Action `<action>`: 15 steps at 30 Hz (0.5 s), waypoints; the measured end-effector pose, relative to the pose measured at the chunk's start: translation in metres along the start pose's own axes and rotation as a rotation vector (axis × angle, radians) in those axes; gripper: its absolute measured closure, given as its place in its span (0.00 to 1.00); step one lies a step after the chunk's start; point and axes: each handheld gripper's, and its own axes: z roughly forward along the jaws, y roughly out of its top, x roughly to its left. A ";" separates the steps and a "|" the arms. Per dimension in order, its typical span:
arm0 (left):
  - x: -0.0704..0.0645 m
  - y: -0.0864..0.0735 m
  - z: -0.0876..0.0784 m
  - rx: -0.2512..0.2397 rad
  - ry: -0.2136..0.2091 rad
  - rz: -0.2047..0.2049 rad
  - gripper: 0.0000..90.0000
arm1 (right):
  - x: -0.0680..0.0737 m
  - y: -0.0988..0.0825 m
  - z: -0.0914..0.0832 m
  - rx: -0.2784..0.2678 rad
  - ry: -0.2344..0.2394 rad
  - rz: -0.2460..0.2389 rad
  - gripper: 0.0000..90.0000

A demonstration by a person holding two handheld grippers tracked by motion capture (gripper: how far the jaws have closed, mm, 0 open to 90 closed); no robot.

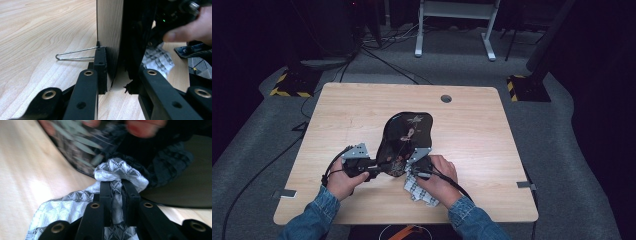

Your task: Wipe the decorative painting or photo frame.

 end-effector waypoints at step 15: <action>0.001 0.000 0.000 0.001 -0.006 -0.003 0.84 | -0.020 -0.010 -0.002 0.026 -0.037 0.064 0.91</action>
